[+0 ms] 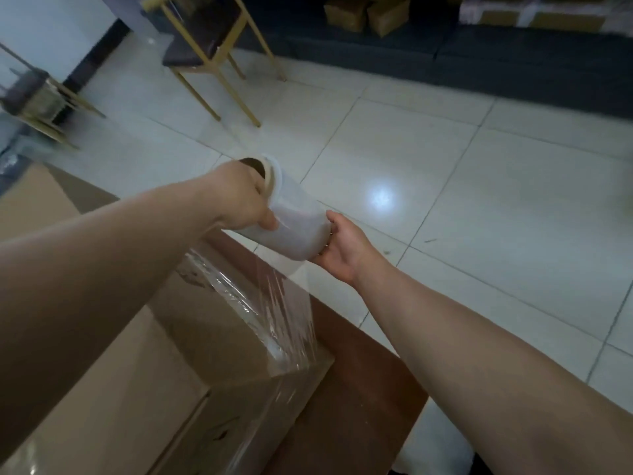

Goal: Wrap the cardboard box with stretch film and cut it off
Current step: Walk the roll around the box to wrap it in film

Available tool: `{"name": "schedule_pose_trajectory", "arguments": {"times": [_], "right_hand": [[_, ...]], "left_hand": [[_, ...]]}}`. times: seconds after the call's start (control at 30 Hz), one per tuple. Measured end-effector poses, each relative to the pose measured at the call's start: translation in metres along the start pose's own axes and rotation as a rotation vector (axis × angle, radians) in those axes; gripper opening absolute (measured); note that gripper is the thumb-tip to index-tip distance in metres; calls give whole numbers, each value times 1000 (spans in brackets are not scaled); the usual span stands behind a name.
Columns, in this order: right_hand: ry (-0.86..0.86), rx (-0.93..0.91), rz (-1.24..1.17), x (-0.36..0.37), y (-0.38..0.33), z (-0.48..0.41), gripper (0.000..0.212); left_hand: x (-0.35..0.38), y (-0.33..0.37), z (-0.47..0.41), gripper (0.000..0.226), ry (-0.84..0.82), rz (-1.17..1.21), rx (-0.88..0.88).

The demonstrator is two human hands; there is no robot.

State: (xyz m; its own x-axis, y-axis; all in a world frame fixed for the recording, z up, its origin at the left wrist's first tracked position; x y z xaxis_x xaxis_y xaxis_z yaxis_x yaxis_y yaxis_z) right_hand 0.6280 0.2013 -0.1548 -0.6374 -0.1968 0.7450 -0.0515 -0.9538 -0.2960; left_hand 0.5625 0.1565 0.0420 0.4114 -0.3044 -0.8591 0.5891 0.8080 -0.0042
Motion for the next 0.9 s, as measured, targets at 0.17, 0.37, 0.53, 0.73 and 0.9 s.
{"name": "schedule_pose_trajectory", "arguments": {"times": [0.17,0.37,0.53,0.73,0.9], "right_hand": [[-29,56,49,11,-2,-14,38],[-66,74,61,14,-1,-29,36],[-89,97,60,21,2,-47,34],[-72,130,66,45,10,-75,42],[-135,140,-5,51,10,-88,23]], "left_hand": [[-1,-10,-7,28,27,133,-39],[-3,-22,-30,61,125,342,-133],[-14,-35,-44,51,61,159,-143],[-29,-60,-58,35,9,189,-116],[-32,-73,-73,35,-29,433,-174]]}}
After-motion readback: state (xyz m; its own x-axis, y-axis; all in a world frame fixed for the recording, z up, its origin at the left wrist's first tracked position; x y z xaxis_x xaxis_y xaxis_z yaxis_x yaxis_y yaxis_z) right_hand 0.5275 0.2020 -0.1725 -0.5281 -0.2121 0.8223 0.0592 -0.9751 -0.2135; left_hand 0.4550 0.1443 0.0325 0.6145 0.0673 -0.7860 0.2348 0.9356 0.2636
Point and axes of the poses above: each hand's wrist, its own z-axis away from the middle knuckle, its own x-axis out of the palm, y = z × x, the point moved 1 cm from there along -z, towards the middle knuckle, and after that the axes turned 1 degree about z, right-handed, at the moved point
